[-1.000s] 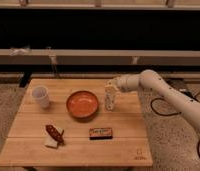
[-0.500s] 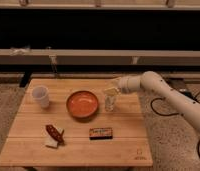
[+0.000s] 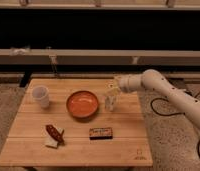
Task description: Stand the bottle upright
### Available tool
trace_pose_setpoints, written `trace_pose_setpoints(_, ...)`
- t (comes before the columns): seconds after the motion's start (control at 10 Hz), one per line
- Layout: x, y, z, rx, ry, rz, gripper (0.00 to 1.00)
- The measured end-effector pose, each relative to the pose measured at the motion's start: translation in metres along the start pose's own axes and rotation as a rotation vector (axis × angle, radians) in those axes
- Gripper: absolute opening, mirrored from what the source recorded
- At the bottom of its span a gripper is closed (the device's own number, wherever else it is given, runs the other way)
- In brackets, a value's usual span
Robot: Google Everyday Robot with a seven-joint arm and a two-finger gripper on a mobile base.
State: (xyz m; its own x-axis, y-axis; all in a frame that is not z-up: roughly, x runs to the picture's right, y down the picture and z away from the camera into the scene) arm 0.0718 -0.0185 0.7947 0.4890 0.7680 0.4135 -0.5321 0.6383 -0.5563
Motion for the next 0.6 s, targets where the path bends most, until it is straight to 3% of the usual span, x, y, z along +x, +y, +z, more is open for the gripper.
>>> trace_pose_setpoints(0.6,-0.0026,-0.0004,-0.0045,0.004,0.010,-0.002,0.80)
